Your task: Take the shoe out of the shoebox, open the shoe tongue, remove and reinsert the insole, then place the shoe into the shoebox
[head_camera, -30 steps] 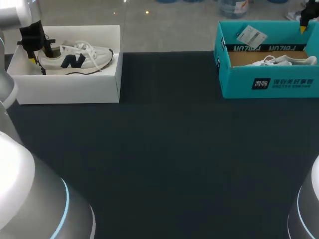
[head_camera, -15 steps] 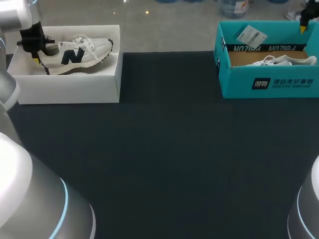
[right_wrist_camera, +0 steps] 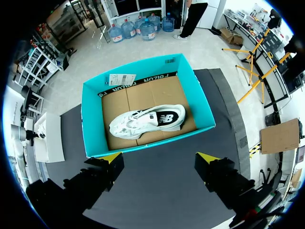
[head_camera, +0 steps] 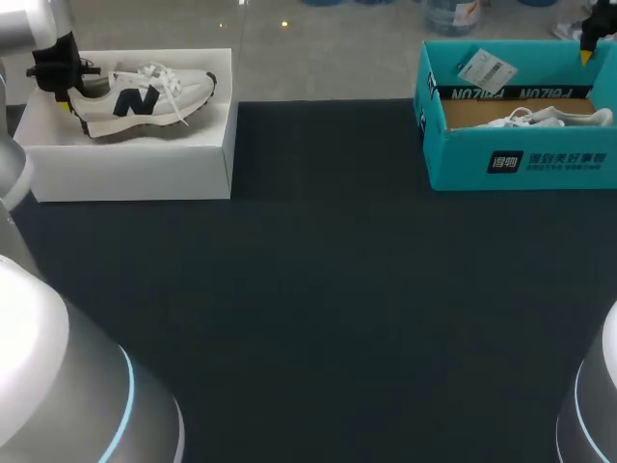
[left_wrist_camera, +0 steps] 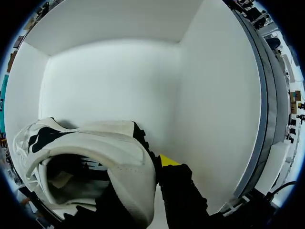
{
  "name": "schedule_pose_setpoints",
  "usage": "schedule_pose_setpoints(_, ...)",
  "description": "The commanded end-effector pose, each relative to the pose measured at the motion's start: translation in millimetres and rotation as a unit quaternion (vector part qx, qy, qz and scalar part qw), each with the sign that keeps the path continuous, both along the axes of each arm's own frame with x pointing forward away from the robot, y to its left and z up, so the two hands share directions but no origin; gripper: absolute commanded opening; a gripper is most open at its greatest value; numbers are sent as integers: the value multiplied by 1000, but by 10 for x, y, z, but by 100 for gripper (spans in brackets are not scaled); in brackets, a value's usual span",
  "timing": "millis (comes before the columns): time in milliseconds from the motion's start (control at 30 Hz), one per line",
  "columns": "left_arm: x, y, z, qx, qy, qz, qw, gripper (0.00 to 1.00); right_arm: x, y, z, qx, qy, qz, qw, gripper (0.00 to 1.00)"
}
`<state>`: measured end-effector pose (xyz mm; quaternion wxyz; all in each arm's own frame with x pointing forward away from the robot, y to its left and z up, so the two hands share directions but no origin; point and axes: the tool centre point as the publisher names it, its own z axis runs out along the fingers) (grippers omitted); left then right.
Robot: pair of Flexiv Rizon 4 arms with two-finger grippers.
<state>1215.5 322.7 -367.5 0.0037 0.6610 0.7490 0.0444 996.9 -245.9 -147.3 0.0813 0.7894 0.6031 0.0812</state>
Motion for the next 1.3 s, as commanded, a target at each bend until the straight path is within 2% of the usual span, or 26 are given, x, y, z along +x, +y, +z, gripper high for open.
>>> schedule_pose_setpoints(33, 38, -35, 348, 0, 50, 9, 999, 0, 4, 0, -2, 0, 0, 0, 1000, 100)
schedule_pose_setpoints(300, -46, -135, 872, 23, 61, -9, 998, 0, 4, 0, -2, 0, 0, 0, 1000, 100)
schedule_pose_setpoints(533, -174, -176, 1239, 26, 43, -59, 997, 0, 4, 0, -2, 0, 0, 0, 1000, 100)
schedule_pose_setpoints(700, -213, -182, 1464, 34, 28, -67, 997, 0, 4, 0, -2, 0, 0, 0, 1000, 100)
schedule_pose_setpoints(933, -205, -140, 1851, 26, 29, -46, 998, 0, 4, 0, -2, 0, 0, 0, 1000, 100)
schedule_pose_setpoints(1100, -226, -126, 2134, 22, 3, -30, 999, 0, 4, 0, -2, 0, 0, 0, 1000, 100)
schedule_pose_setpoints(1300, -227, -121, 2312, 15, -24, -20, 999, 0, 4, 0, -2, 0, 0, 0, 1000, 100)
